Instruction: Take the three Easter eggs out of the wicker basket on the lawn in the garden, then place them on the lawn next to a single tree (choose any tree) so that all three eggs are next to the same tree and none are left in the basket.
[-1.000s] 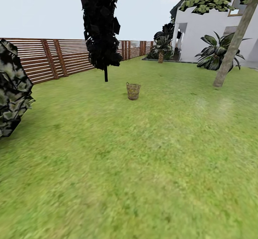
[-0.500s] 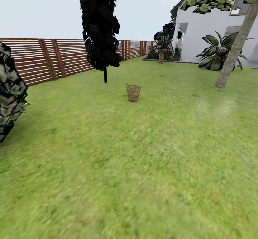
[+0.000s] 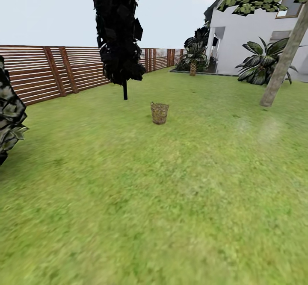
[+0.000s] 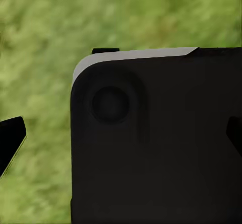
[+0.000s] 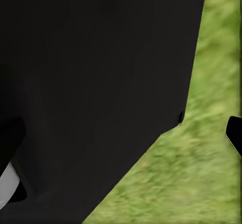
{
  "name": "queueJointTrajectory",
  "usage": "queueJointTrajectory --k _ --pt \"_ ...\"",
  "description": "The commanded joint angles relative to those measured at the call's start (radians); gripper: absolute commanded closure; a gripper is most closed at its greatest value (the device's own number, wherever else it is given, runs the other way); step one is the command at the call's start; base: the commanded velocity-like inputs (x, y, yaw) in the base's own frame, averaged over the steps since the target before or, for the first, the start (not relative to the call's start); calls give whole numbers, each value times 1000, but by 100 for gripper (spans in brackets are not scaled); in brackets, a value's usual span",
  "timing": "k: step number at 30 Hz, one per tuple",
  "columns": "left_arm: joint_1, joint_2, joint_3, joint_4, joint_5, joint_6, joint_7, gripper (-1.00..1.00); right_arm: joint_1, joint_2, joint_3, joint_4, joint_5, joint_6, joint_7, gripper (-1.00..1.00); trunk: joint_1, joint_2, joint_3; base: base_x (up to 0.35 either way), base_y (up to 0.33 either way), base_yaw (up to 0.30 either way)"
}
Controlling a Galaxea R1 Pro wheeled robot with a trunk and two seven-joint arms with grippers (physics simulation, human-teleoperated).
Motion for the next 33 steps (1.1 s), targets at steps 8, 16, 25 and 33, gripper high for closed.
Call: queueJointTrajectory --k 8,16,25,33 --pt "0 0 0 1 0 -3 0 -100 0 -2 -1 1 1 0 1 -100 1 0 -1 341 0 0" --pt "0 0 0 1 1 -3 0 -100 0 2 -2 -1 -1 -1 1 -100 1 0 -1 341 0 0" --pt "0 0 0 1 1 -3 0 -100 0 13 3 -2 4 -6 1 -100 1 0 -1 341 0 0" --pt "0 0 0 1 0 -3 0 -100 0 17 0 -1 1 -45 1 -100 1 0 -1 341 0 0"
